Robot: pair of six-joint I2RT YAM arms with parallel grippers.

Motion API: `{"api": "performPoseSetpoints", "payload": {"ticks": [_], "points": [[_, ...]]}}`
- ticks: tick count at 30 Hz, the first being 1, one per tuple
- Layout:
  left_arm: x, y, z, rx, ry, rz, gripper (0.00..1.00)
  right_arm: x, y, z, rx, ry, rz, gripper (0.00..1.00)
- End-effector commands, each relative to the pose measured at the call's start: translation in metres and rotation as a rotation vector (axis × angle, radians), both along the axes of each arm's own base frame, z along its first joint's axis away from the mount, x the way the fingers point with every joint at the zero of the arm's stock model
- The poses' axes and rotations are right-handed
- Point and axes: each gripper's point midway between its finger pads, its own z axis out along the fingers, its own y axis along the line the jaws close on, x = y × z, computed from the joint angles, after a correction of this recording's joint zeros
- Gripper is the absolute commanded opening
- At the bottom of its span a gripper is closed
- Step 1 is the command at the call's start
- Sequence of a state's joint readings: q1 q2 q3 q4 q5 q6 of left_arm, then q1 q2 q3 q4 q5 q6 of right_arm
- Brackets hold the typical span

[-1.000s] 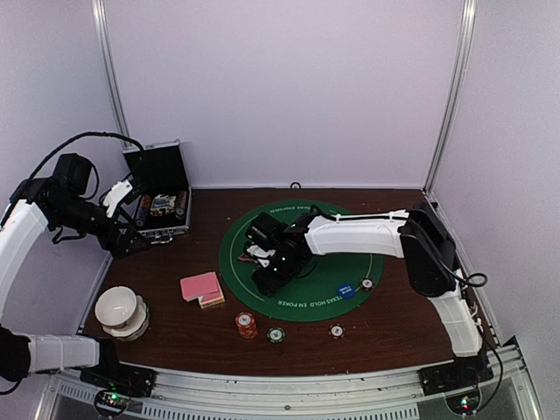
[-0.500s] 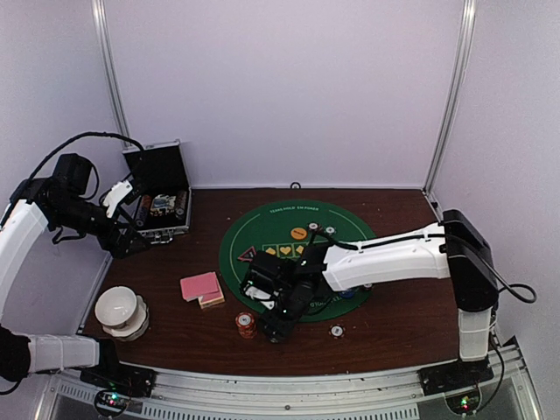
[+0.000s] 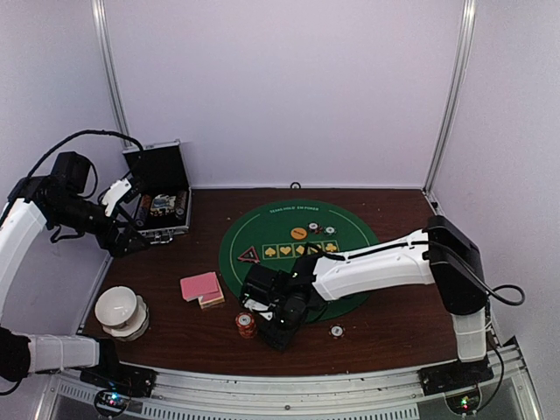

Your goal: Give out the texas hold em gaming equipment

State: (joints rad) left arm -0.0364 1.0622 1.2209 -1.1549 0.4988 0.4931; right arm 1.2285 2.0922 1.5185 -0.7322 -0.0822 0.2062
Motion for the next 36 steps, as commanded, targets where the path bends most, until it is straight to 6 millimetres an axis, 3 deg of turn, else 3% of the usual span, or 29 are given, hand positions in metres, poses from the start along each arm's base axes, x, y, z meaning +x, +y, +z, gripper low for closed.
{"api": "performPoseSetpoints", "payload": {"ticks": [1,8,19,27,36], "points": [[-0.001,-0.004,0.010,-0.017,-0.022,-0.024,0.98,0.001,0.006,-0.001,-0.002,-0.015,0.015,0.65],[-0.001,-0.005,0.009,-0.019,-0.021,-0.026,0.97,0.002,0.007,0.008,0.021,-0.026,0.010,0.50],[-0.002,-0.006,0.010,-0.029,-0.014,-0.027,0.97,0.008,0.007,0.031,0.046,-0.064,0.001,0.36],[-0.002,-0.006,0.009,-0.029,-0.008,-0.029,0.98,0.011,-0.002,0.054,0.057,-0.097,-0.014,0.35],[-0.002,-0.007,0.010,-0.034,-0.006,-0.030,0.98,0.016,-0.032,0.056,0.053,-0.077,-0.081,0.33]]}}
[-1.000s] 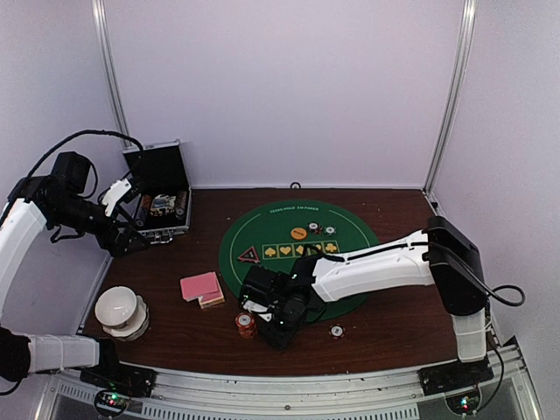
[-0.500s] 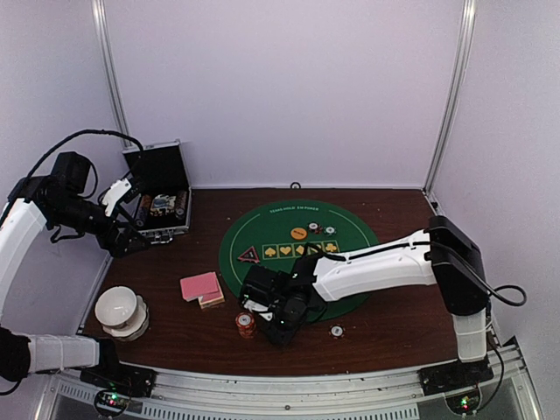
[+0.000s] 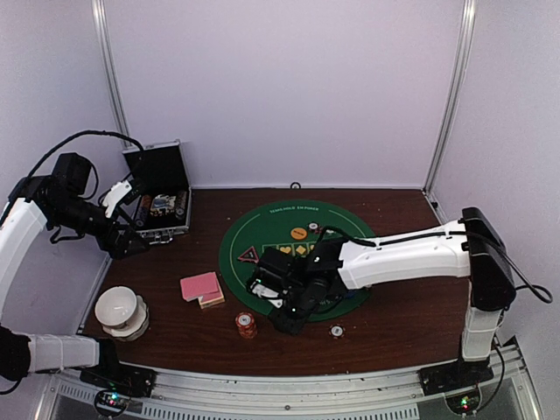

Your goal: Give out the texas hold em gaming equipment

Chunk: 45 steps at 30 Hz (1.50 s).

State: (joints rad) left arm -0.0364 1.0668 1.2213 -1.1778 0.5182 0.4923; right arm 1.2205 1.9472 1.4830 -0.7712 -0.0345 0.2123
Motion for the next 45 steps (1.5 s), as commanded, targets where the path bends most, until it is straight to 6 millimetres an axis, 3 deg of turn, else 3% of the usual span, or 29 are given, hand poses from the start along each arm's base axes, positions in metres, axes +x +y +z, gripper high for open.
{"api": "performPoseSetpoints", "payload": {"ticks": [1,8,14,22,31,33,38,42,45], "points": [[0.002,-0.004,0.013,-0.019,-0.035,-0.021,0.98,0.011,-0.022,0.007,0.004,-0.007,-0.066,0.32],[0.003,-0.005,0.013,-0.023,-0.031,-0.023,0.98,0.054,-0.073,-0.008,-0.045,-0.020,-0.229,0.30],[0.003,-0.005,0.014,-0.023,-0.036,-0.024,0.98,0.074,-0.101,-0.024,-0.082,-0.019,-0.306,0.28],[0.003,-0.006,0.014,-0.028,-0.031,-0.027,0.98,0.083,-0.124,-0.036,-0.112,-0.012,-0.359,0.27],[0.003,-0.007,0.015,-0.035,-0.030,-0.031,0.97,0.084,-0.136,-0.037,-0.110,-0.010,-0.384,0.27],[0.003,-0.008,0.014,-0.037,-0.026,-0.031,0.98,0.083,-0.136,-0.038,-0.109,0.002,-0.382,0.30],[0.002,-0.007,0.014,-0.037,-0.024,-0.031,0.97,0.081,-0.137,-0.038,-0.111,0.012,-0.385,0.52],[0.001,-0.007,0.015,-0.037,-0.027,-0.033,0.98,0.083,-0.132,-0.017,-0.077,-0.014,-0.383,0.64],[0.001,-0.008,0.015,-0.039,-0.026,-0.035,0.98,0.081,-0.121,0.007,-0.050,-0.051,-0.356,0.64]]}}
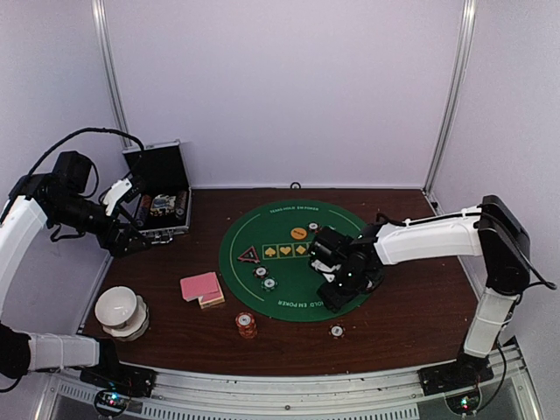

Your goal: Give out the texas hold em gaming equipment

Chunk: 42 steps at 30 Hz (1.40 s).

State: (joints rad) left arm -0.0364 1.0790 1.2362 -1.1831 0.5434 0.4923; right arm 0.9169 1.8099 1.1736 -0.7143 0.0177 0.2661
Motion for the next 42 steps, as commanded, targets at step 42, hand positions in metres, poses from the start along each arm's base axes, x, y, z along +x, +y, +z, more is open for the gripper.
{"api": "performPoseSetpoints", "payload": {"ticks": [42], "points": [[-0.003,-0.005,0.013,-0.019,-0.039,-0.029,0.97,-0.071,0.222,0.046,0.185,-0.004,0.484,0.73]]}}
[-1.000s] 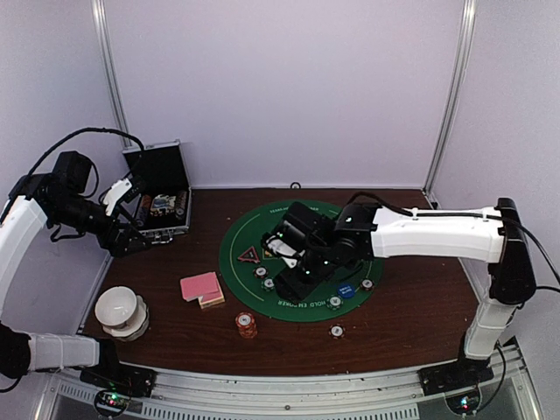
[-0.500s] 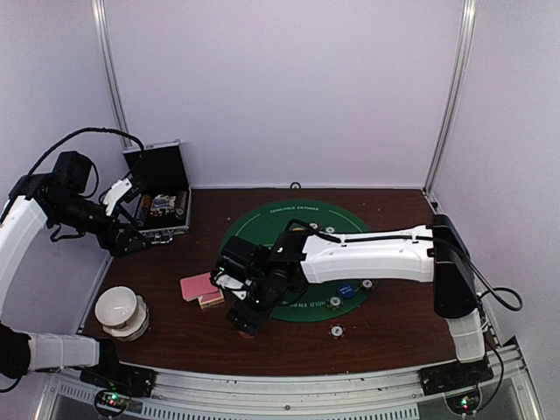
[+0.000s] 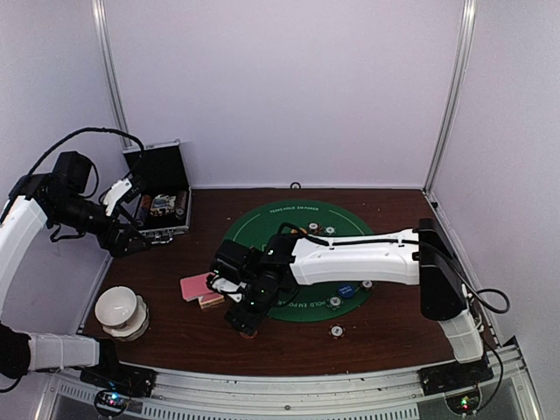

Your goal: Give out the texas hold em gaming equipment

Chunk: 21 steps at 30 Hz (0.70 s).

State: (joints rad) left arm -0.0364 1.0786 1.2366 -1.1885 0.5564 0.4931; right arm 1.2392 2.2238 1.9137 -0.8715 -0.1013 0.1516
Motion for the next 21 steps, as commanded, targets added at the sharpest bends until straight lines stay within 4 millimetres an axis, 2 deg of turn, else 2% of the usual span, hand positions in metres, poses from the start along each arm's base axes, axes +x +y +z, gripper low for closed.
{"api": "performPoseSetpoints", "payload": {"ticks": [1,5,12,21], "points": [[-0.001,-0.003,0.012,-0.008,-0.043,-0.021,0.98,-0.002,0.005,0.001,0.004,0.002,0.019,0.72],[-0.001,-0.003,0.012,-0.009,-0.040,-0.022,0.98,-0.003,0.006,-0.001,0.004,0.008,0.021,0.66],[-0.001,-0.003,0.014,-0.008,-0.046,-0.021,0.98,-0.003,0.005,-0.007,-0.008,0.013,0.022,0.63],[-0.002,-0.003,0.012,-0.005,-0.042,-0.022,0.98,-0.003,0.008,0.004,0.018,0.009,0.024,0.53]]}}
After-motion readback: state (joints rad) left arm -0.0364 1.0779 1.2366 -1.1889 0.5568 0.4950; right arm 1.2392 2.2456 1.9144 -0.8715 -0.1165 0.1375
